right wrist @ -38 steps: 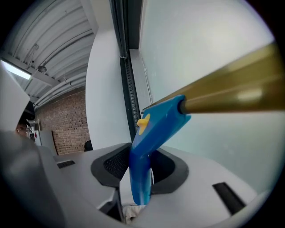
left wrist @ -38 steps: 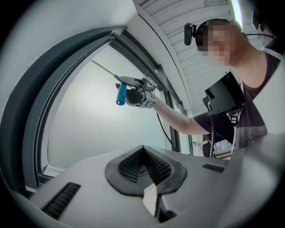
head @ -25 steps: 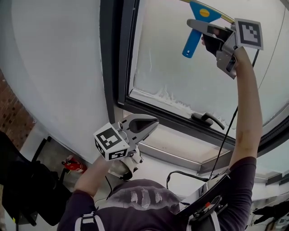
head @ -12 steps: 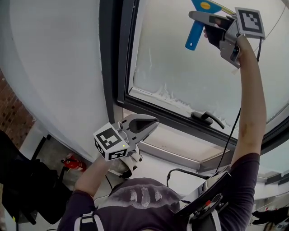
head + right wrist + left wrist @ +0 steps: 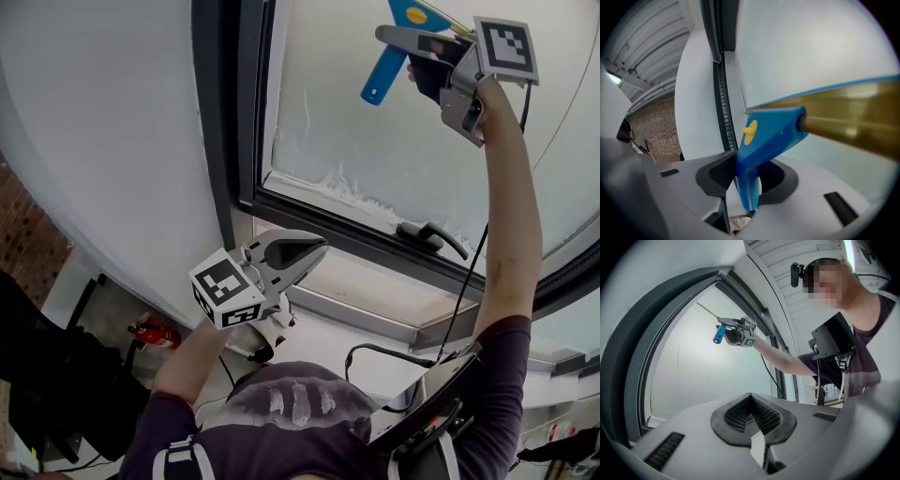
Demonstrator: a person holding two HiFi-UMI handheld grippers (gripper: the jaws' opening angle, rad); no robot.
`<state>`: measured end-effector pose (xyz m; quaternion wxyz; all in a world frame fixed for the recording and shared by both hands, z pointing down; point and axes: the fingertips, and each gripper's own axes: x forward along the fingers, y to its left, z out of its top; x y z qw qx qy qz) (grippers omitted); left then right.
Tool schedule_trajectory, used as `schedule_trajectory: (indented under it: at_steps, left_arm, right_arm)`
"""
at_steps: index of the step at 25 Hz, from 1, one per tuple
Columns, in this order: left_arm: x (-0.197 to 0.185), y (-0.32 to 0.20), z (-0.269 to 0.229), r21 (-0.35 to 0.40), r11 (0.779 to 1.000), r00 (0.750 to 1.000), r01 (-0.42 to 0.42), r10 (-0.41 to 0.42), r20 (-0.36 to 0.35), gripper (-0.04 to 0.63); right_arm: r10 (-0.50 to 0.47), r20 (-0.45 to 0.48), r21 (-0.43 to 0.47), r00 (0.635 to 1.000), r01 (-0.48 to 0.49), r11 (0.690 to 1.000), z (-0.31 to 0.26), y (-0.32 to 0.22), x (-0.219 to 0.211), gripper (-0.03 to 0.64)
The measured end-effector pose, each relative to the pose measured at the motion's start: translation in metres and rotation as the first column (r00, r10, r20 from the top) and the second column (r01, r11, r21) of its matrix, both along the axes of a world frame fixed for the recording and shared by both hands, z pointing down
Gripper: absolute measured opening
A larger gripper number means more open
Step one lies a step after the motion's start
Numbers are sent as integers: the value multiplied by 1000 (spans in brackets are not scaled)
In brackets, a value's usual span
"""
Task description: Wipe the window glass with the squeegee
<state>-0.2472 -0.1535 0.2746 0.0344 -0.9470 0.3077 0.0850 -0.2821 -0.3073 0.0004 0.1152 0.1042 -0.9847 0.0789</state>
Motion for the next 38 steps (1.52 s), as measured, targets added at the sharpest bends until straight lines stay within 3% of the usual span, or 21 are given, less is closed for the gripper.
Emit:
schedule_trajectory:
  at_steps: [11, 18, 28, 38]
  left_arm:
    - [5, -13, 16, -19, 1000, 1000, -8, 8, -5, 6]
    - [12, -11, 20, -31, 999, 1000, -17, 17, -16, 6]
    - [20, -11, 37, -57, 998, 1000, -6, 5, -24, 6]
    - [34, -13, 46, -77, 997, 1000, -8, 6, -18, 6]
  right_arm:
    - [37, -220, 47, 975, -28, 999, 42, -20, 12, 123]
    - [126, -301, 15, 945, -127, 992, 85, -31, 25, 123]
    - [26, -285, -123, 958, -63, 990, 148, -23, 25, 124]
    - [19, -252, -199, 968, -71, 978, 186, -16, 25, 123]
